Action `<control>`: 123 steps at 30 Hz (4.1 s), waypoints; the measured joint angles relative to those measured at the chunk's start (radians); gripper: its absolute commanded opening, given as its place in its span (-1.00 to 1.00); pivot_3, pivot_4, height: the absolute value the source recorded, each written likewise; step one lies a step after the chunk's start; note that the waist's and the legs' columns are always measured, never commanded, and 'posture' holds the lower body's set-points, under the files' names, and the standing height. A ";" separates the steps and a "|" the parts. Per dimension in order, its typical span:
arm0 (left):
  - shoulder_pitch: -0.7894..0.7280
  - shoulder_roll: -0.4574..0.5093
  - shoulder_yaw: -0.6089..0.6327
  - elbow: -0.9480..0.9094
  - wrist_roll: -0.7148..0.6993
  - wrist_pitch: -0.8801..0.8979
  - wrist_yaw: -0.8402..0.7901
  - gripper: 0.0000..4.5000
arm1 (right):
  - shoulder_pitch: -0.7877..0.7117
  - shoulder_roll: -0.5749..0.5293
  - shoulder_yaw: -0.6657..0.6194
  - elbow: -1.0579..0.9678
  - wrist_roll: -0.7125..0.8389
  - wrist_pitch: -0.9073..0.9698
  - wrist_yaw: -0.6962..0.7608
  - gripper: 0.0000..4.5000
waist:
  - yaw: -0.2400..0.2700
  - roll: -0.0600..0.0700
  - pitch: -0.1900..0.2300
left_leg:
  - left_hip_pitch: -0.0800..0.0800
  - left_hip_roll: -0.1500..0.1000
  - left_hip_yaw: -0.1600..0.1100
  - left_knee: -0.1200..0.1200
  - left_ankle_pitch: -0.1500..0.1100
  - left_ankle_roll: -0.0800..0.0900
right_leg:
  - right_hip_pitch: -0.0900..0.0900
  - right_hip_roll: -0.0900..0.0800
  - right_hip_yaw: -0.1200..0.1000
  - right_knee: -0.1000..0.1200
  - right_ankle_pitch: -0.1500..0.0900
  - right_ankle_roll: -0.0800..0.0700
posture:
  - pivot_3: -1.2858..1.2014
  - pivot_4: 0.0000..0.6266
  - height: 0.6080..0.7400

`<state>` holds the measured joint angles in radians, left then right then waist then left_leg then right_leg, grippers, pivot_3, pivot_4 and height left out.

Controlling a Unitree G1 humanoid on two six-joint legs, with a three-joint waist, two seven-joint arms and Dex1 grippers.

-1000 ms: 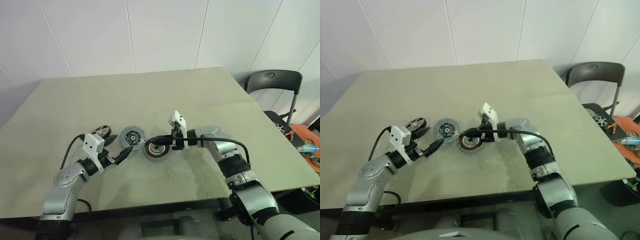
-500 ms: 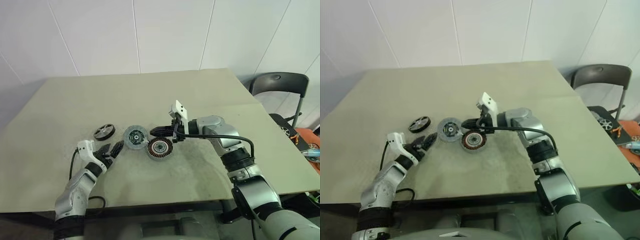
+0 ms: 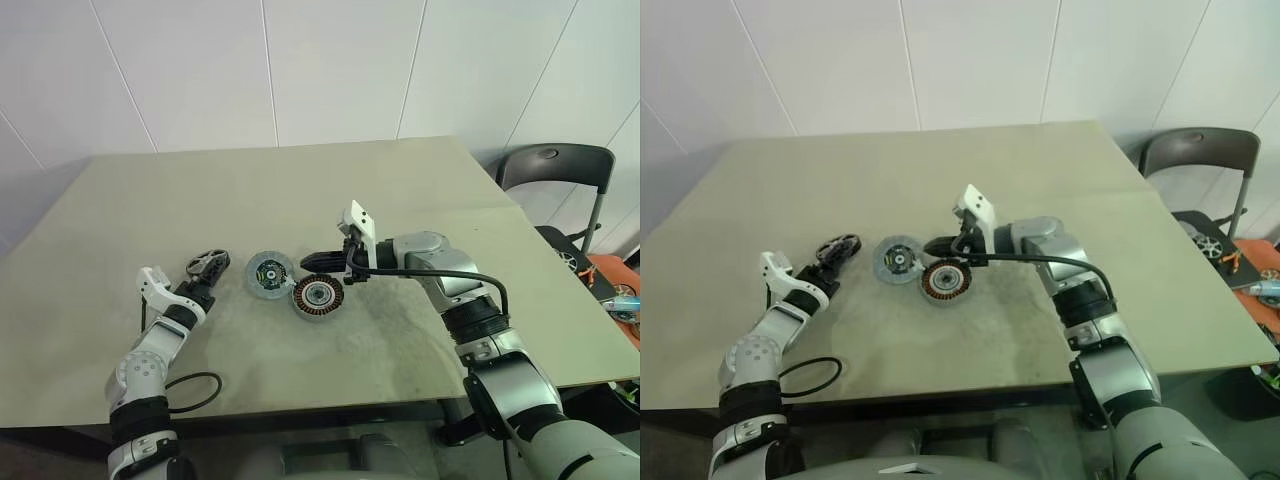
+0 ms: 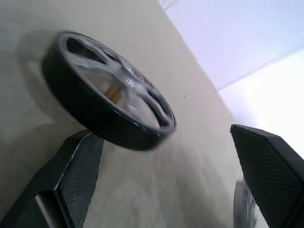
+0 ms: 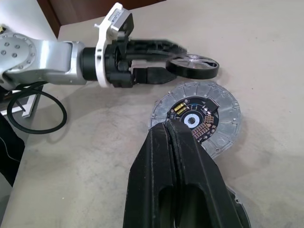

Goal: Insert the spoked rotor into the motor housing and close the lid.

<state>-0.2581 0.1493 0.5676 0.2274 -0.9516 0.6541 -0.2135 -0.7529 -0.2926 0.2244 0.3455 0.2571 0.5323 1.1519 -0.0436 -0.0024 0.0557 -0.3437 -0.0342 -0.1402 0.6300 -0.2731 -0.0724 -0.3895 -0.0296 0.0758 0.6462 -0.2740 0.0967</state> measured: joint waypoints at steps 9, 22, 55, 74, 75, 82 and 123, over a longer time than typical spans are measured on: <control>-0.012 -0.024 0.049 0.033 -0.055 0.018 0.080 -0.38 | 0.010 0.001 0.006 0.000 -0.001 -0.001 -0.007 -1.00 | 0.001 -0.001 0.000 | -0.003 0.000 0.000 0.000 0.000 0.000 | -0.001 0.000 0.000 -0.002 0.000 0.000 | 0.03 -1.00 1.00; -0.014 -0.066 0.087 -0.003 -0.173 0.014 0.131 -0.81 | 0.018 0.001 0.009 0.000 0.000 0.000 -0.007 -1.00 | -0.001 -0.001 0.000 | -0.004 0.000 0.000 0.000 0.000 0.000 | -0.003 0.000 0.000 -0.002 0.000 0.000 | 0.03 -1.00 1.00; -0.076 -0.069 -0.231 -0.035 -0.371 0.384 -0.159 -0.81 | 0.086 -0.193 -0.025 0.153 -0.011 -0.003 0.032 -1.00 | 0.002 -0.004 0.002 | -0.012 -0.001 0.000 0.001 0.000 0.000 | -0.005 -0.001 0.000 -0.012 0.005 -0.003 | 0.03 -1.00 1.00; 0.094 -0.076 -0.205 -0.119 -0.562 0.479 0.036 -0.81 | 0.084 -0.178 -0.038 0.211 -0.046 -0.037 0.034 -1.00 | 0.002 -0.004 0.002 | -0.011 -0.001 0.001 0.002 0.000 0.000 | -0.004 -0.001 0.001 -0.012 0.005 -0.003 | 0.03 -1.00 1.00; 0.094 -0.076 -0.213 -0.118 -0.562 0.481 0.042 -0.81 | 0.084 -0.178 -0.038 0.211 -0.047 -0.037 0.034 -1.00 | 0.002 -0.004 0.002 | -0.011 -0.001 0.001 0.002 0.000 0.000 | -0.004 -0.001 0.001 -0.012 0.005 -0.003 | 0.03 -1.00 1.00; 0.092 -0.071 -0.240 -0.091 -0.561 0.496 0.056 -0.81 | 0.084 -0.178 -0.038 0.212 -0.049 -0.038 0.034 -1.00 | 0.002 -0.004 0.002 | -0.011 -0.001 0.001 0.002 0.000 0.000 | -0.004 -0.001 0.001 -0.011 0.005 -0.003 | 0.03 -1.00 1.00; 0.065 0.036 -0.297 -0.128 -0.466 0.506 0.051 0.89 | 0.084 -0.153 -0.038 0.244 -0.068 -0.060 0.001 -1.00 | 0.001 -0.003 0.001 | -0.008 -0.001 0.001 0.003 0.000 0.000 | -0.001 -0.001 0.001 -0.011 0.007 -0.005 | 0.03 -1.00 1.00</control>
<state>-0.1933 0.1854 0.2707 0.0995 -1.4172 1.1604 -0.1628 -0.6692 -0.4452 0.1860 0.5893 0.1895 0.4721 1.1534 -0.0427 -0.0051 0.0563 -0.3520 -0.0353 -0.1392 0.6331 -0.2727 -0.0727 -0.3904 -0.0302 0.0767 0.6352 -0.2673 0.0915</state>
